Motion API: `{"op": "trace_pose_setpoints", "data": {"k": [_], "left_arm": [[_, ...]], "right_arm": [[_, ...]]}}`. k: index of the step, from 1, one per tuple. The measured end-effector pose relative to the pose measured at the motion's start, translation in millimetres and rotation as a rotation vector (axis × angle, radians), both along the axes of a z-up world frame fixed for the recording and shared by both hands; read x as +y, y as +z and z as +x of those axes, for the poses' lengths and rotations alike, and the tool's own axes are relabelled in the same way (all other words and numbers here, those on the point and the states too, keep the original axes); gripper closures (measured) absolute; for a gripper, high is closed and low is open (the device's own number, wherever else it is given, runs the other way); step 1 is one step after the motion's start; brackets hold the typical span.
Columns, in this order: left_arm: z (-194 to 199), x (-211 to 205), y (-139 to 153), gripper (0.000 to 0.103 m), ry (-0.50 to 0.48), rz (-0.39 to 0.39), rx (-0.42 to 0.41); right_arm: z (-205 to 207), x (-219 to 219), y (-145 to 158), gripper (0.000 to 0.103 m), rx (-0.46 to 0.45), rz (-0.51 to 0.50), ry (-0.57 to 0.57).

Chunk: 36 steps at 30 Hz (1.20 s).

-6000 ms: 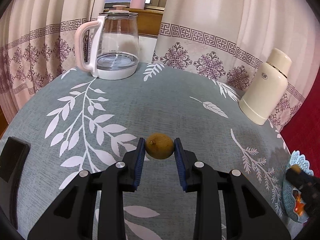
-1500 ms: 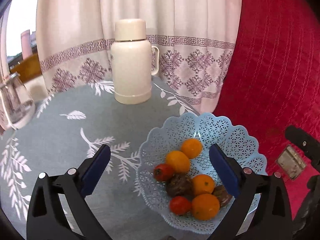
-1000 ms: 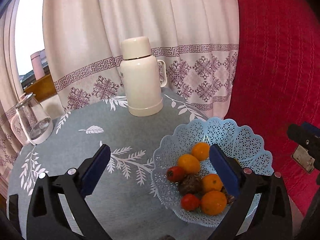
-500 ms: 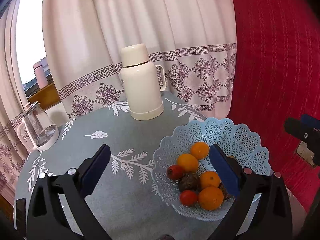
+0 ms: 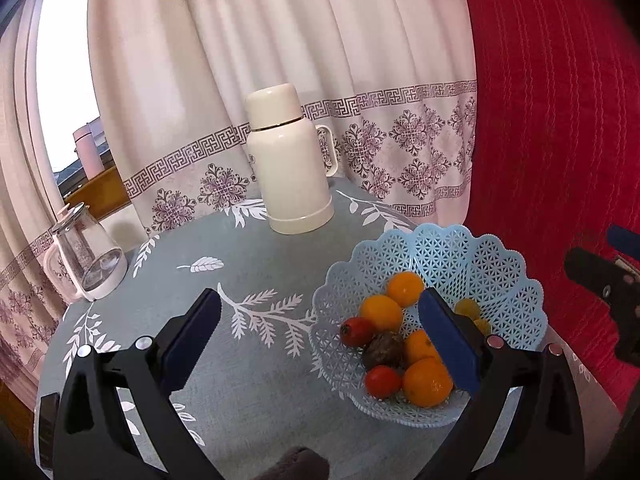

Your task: Organize fruits

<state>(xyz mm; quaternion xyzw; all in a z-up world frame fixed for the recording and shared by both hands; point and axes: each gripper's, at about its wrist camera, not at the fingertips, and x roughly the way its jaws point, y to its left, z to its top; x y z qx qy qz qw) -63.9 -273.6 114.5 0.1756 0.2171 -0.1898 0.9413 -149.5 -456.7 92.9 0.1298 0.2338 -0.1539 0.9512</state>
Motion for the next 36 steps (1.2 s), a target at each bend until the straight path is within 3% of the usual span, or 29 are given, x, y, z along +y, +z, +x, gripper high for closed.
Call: {"op": "trace_pose_setpoints", "data": {"k": [13, 36], "left_arm": [[-2, 0, -17, 0.003, 0.033, 0.061, -0.004], [1, 14, -31, 0.003, 0.074, 0.068, 0.026]], "right_arm": [[9, 14, -20, 0.013, 0.090, -0.029, 0.039], [15, 40, -38, 0.013, 0.174, -0.070, 0.109]]}}
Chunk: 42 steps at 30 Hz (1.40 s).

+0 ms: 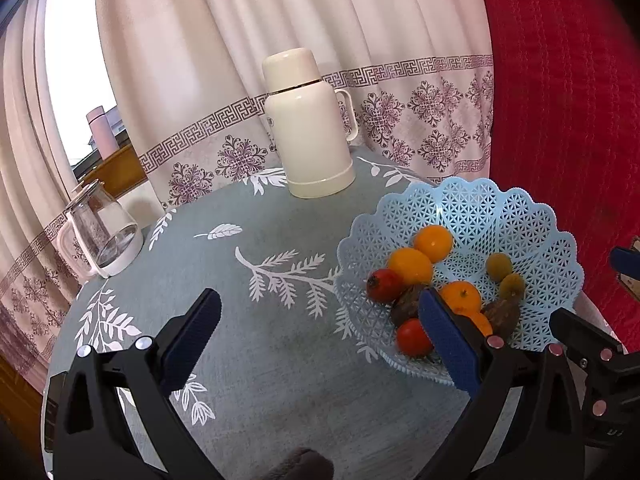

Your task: Organize fruits

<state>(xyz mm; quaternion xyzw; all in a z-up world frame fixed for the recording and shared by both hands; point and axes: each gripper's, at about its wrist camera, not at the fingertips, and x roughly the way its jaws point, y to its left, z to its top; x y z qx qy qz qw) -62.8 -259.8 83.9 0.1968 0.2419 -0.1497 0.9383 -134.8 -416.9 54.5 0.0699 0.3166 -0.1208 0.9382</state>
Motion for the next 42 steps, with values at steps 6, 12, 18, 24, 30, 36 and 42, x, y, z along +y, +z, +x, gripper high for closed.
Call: {"op": "trace_pose_setpoints", "data": {"k": [6, 12, 18, 24, 30, 36, 42], "left_arm": [[-1, 0, -2, 0.003, 0.005, 0.005, -0.004], [-1, -1, -8, 0.003, 0.009, 0.026, 0.005], [-4, -3, -12, 0.003, 0.007, 0.052, -0.004], [-2, -4, -14, 0.003, 0.005, 0.057, 0.002], [-2, -4, -16, 0.003, 0.007, 0.060, 0.006], [-2, -4, -16, 0.003, 0.004, 0.061, 0.006], [-2, -4, -17, 0.003, 0.003, 0.063, 0.006]], "right_arm": [[0, 2, -1, 0.013, 0.003, -0.004, 0.003], [2, 5, -5, 0.013, 0.020, -0.017, 0.000], [3, 9, -8, 0.013, 0.032, -0.040, -0.001], [3, 11, -8, 0.013, 0.037, -0.048, -0.003], [4, 11, -8, 0.013, 0.038, -0.051, -0.003], [4, 11, -9, 0.013, 0.039, -0.050, -0.003], [4, 11, -9, 0.013, 0.039, -0.050, -0.003]]}}
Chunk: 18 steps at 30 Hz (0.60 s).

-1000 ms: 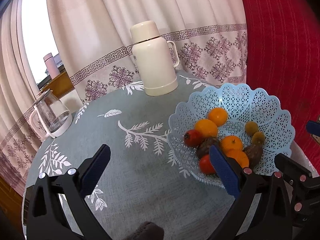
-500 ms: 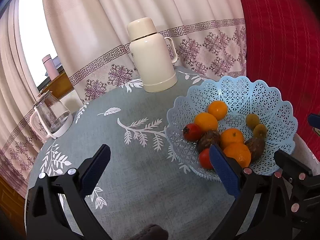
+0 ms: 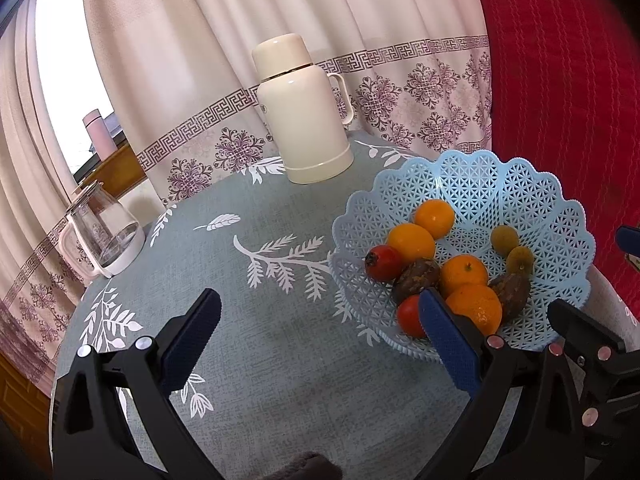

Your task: Organize fruits

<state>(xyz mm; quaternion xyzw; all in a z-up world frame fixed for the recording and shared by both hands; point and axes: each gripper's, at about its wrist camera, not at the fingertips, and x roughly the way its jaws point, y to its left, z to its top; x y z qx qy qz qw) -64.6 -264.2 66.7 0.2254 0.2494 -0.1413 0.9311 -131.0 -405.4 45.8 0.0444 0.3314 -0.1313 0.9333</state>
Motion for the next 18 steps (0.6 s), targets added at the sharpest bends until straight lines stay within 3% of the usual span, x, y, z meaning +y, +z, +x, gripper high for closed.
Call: {"op": "trace_pose_setpoints", "data": {"k": [18], "left_arm": [[-6.9, -3.3, 1.2, 0.003, -0.013, 0.007, -0.031]], "right_arm": [[-0.2, 0.1, -0.7, 0.011, 0.002, -0.001, -0.003]]}}
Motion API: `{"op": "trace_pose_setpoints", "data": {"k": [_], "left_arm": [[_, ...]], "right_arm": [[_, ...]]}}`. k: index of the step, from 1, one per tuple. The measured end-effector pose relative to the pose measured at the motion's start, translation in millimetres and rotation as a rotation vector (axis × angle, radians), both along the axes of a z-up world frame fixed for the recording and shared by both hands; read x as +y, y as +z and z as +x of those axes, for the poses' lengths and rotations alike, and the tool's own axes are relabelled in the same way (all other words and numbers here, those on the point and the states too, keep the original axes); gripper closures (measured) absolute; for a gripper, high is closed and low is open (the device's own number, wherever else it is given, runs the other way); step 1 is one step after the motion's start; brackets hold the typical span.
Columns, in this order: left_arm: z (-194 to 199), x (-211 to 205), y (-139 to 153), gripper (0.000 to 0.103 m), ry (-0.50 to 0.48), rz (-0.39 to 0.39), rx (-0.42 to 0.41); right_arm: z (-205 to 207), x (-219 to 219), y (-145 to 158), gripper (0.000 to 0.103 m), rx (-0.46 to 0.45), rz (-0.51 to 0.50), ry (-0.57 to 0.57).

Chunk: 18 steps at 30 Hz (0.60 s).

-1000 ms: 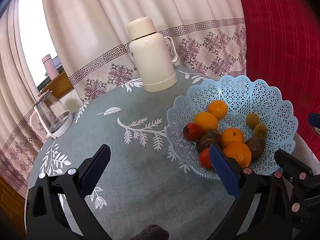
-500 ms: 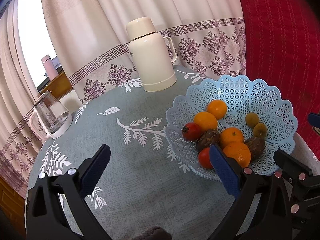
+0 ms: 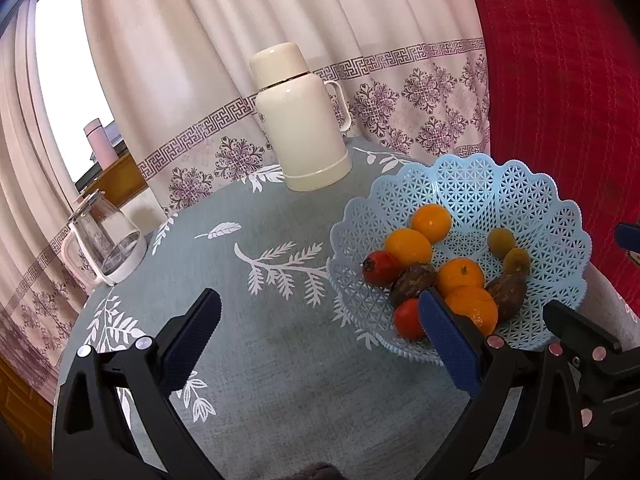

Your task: Organize fruits

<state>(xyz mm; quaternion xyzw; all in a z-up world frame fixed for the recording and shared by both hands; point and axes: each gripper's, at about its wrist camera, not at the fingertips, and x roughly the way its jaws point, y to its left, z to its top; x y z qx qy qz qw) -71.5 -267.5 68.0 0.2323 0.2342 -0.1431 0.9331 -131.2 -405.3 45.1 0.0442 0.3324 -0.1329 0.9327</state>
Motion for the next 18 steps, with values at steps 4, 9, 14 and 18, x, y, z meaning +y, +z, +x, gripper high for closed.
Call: {"op": "trace_pose_setpoints", "data": {"k": [4, 9, 14, 18], "left_arm": [[-0.4, 0.2, 0.7, 0.003, 0.000, 0.002, -0.003], [0.4, 1.1, 0.7, 0.003, 0.001, 0.000, 0.010], [2.2, 1.6, 1.3, 0.003, 0.006, -0.005, 0.029], [2.8, 1.9, 1.4, 0.003, 0.008, -0.004, 0.032]], "right_arm": [[-0.1, 0.3, -0.2, 0.011, 0.000, 0.001, 0.000], [0.0, 0.2, 0.0, 0.011, 0.000, 0.001, 0.000], [0.1, -0.5, -0.1, 0.011, 0.001, 0.006, 0.000], [0.4, -1.4, -0.6, 0.011, 0.002, 0.008, 0.000]]}}
